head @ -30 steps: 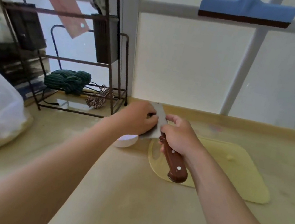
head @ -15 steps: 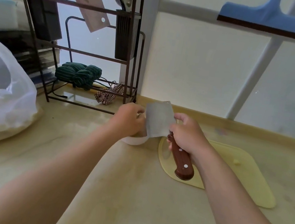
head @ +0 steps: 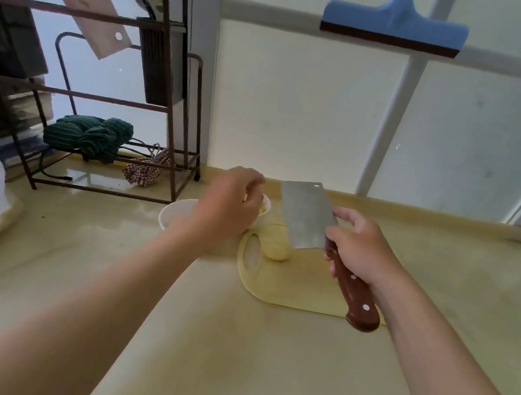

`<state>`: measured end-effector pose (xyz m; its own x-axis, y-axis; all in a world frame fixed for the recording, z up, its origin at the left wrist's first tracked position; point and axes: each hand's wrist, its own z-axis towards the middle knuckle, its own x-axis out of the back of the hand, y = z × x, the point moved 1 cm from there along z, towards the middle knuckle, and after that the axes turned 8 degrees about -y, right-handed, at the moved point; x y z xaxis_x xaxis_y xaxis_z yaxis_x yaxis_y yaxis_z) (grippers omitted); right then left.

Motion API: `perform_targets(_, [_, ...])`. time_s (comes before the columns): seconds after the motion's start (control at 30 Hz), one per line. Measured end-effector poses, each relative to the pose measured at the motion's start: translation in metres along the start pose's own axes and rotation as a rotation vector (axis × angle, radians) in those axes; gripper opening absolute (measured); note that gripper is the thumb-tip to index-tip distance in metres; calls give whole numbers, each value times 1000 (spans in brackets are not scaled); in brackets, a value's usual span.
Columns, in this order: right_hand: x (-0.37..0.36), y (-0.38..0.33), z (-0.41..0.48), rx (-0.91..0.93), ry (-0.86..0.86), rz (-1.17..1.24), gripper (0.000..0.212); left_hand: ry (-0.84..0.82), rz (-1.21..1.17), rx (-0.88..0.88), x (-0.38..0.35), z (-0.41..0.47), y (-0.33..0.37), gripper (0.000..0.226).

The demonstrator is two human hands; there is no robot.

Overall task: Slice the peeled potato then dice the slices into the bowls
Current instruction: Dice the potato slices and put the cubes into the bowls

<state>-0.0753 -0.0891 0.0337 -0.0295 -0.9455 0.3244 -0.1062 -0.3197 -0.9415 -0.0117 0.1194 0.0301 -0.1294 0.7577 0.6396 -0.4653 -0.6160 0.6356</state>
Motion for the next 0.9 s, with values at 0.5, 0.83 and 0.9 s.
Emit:
perform_targets(0.5, [134,118,-32,-162,222,-3,40,-608,196,3,-183,-7,74,44])
perform_targets(0.83, [128,123,-27,-125,30,-132,44,-448,258,-56,-199,14,76,35])
perform_targets(0.9, [127,124,-26,-119,17,-130,45,-429,267,-88,-199,14,76,34])
